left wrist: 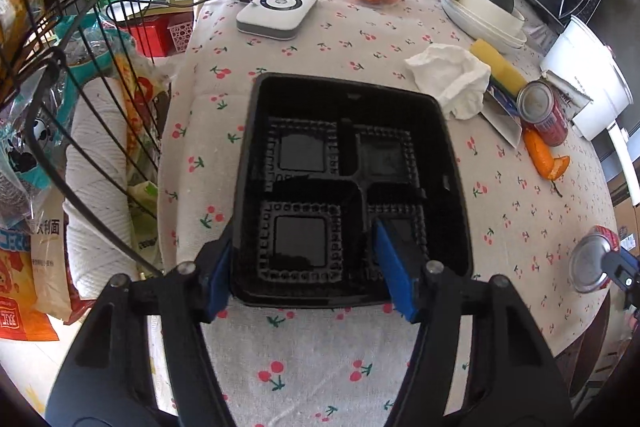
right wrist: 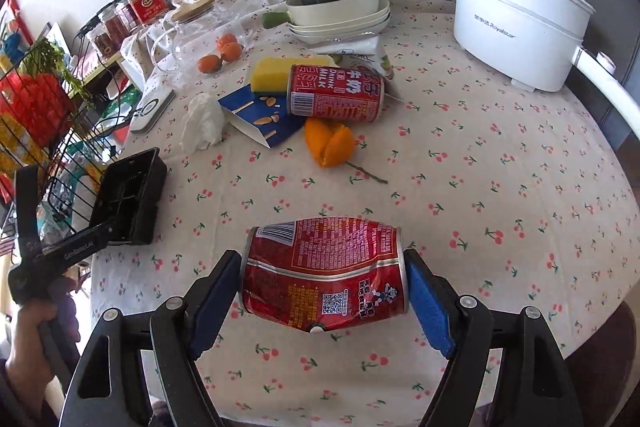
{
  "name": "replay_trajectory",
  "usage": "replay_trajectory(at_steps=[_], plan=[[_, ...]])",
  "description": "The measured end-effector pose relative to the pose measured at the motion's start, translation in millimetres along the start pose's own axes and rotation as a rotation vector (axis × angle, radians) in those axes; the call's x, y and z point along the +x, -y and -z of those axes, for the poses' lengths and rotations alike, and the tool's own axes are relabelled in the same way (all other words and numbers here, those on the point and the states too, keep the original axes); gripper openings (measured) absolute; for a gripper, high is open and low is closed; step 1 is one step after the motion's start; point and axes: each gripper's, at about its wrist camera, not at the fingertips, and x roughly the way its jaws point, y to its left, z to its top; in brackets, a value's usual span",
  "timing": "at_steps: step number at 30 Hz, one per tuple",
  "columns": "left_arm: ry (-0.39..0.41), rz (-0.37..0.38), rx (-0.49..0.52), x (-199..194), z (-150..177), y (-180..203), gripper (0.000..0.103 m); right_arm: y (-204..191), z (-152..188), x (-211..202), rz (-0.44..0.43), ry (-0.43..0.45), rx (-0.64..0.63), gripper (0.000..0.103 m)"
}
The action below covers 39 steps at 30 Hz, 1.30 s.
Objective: Collect trash
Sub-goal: 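Carry the trays and crushed can over the bin and open the left gripper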
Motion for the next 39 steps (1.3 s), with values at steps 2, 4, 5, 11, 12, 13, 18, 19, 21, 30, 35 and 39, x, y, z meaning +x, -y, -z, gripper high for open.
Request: replay_trajectory(at_steps=[2, 4, 5, 11, 12, 13, 18, 19, 21, 30, 35, 39], plan=[[0.001, -0.012, 0.024, -1, 1, 4, 0.059, 8, 5, -10, 0.013, 0.004, -0.002, 0.082], [-0.009, -0.003, 0.017, -2, 2, 7, 0.057, 16, 9, -20, 0.028, 0.005, -0.001, 0.082], [-0.015, 0.006, 0.011, -3, 2, 9, 0.057, 20, 12, -25, 0.034, 0.007, -0.001, 0.082], [-0.031, 0.057, 0.039, -14, 14, 34, 0.056, 38, 26, -55, 0.062, 0.023, -0.001, 0.082], [-0.029, 0.065, 0.051, -16, 16, 40, 0.056, 41, 28, -60, 0.065, 0.030, 0.001, 0.082], [-0.029, 0.076, 0.061, -19, 19, 46, 0.056, 45, 31, -65, 0.069, 0.037, 0.003, 0.082], [-0.030, 0.135, 0.119, -35, 33, 78, 0.056, 73, 44, -82, 0.068, 0.044, 0.070, 0.082], [-0.032, 0.151, 0.131, -38, 36, 85, 0.056, 79, 46, -86, 0.060, 0.039, 0.093, 0.082], [-0.029, 0.178, 0.161, -47, 43, 100, 0.056, 93, 51, -94, 0.050, 0.040, 0.131, 0.082], [-0.011, 0.299, 0.326, -75, 71, 178, 0.056, 156, 83, -129, 0.128, 0.061, 0.212, 0.082], [-0.012, 0.343, 0.415, -82, 88, 219, 0.056, 191, 108, -142, 0.171, 0.053, 0.254, 0.082], [-0.029, 0.377, 0.473, -83, 103, 248, 0.056, 218, 129, -149, 0.204, 0.043, 0.294, 0.082]])
